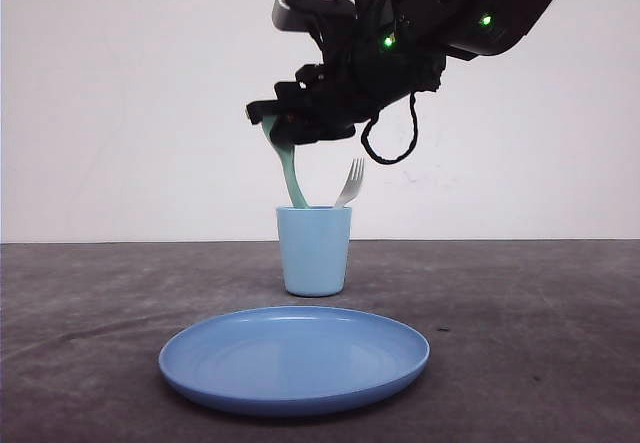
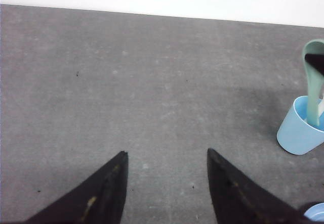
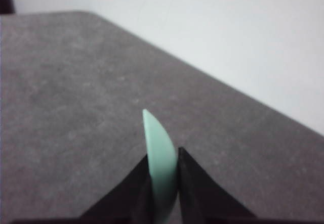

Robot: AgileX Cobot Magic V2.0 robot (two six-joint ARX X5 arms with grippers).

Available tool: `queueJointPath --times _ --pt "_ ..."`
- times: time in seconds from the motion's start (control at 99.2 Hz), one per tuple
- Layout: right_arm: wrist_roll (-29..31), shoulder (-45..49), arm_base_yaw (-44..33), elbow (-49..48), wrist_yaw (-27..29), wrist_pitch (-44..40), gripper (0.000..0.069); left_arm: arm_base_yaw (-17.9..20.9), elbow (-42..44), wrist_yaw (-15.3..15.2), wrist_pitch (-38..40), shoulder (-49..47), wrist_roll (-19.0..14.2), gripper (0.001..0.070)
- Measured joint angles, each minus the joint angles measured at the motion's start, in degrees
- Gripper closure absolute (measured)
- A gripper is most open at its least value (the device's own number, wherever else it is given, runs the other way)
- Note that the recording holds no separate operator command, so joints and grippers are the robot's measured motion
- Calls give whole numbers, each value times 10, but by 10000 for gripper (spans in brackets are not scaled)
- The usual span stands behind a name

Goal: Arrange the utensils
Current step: 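Lower the spoon into the cup and open the right gripper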

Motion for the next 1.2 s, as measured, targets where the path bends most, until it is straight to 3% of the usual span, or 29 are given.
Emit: queueJointPath --times 0.323,0.383,0.544,0.635,0.917,1.199 --pt "0 17 -5 1 0 -50 628 0 0 0 0 0 0 415" --pt "0 17 -5 1 0 -49 570 0 0 0 0 0 0 415" --pt "0 17 -5 1 0 -49 338 0 0 0 0 0 0 415" --pt "0 17 -5 1 -2 -46 273 0 0 0 0 0 0 415" --pt "17 -64 3 1 -3 -121 249 0 0 0 1 0 0 415" --pt "38 -206 4 2 -2 -321 249 0 0 0 2 0 0 415"
